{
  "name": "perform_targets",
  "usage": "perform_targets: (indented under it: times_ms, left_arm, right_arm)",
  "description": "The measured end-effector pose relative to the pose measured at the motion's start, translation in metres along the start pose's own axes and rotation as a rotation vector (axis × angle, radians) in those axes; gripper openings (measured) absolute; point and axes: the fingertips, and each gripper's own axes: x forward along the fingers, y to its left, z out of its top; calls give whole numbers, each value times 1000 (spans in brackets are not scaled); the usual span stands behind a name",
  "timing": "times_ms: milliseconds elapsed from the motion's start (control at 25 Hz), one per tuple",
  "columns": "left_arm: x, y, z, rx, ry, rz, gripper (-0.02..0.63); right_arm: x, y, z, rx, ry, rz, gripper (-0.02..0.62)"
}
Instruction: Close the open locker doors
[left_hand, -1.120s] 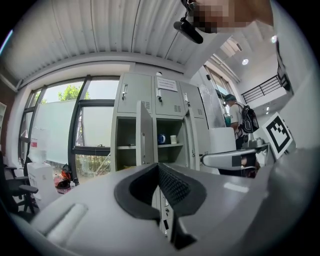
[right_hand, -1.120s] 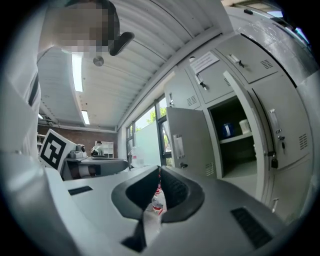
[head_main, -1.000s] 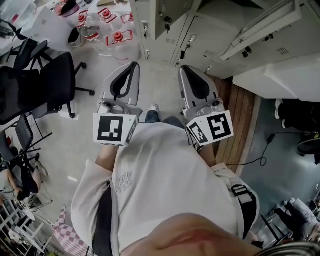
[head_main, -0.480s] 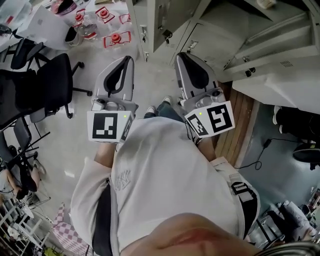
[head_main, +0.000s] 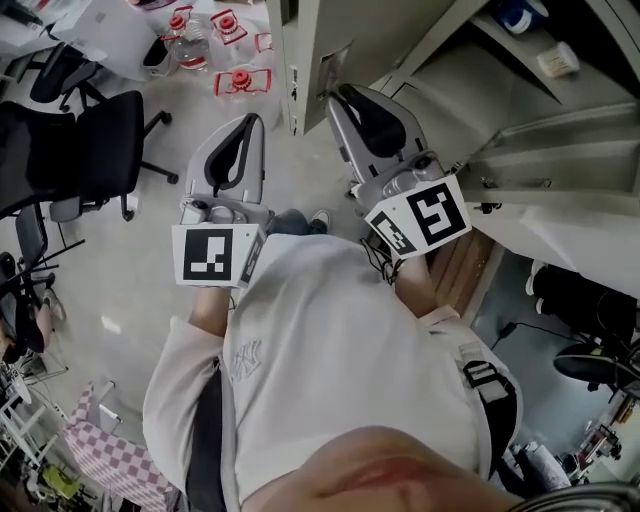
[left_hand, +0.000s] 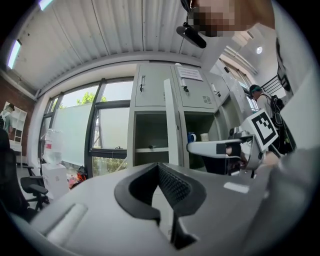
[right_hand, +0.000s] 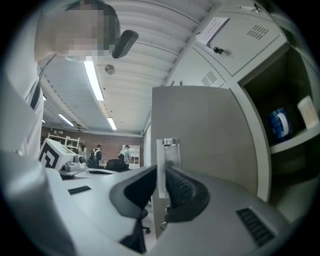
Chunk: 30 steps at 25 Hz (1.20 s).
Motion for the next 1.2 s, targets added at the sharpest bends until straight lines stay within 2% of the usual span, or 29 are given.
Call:
perform_targets:
  times_ms: [120, 200, 480, 760, 1200]
  left_arm:
    - [1, 8, 0, 2, -3, 28, 2]
    - [2, 15, -1, 0, 3, 46, 2]
    - [15, 35, -5, 4, 33, 48, 2]
    - [32, 69, 1, 19, 33, 14, 2]
    - [51, 125, 4, 16, 12, -8, 2]
  right_arm:
    - [9, 0, -2, 44, -10, 37, 28]
    - [14, 2, -4, 49, -4, 58, 69]
    - [34, 3, -8, 54, -4, 79, 67]
    - [78, -8, -14, -11, 14, 14, 46]
    - [157, -52, -22, -117, 36, -152, 34]
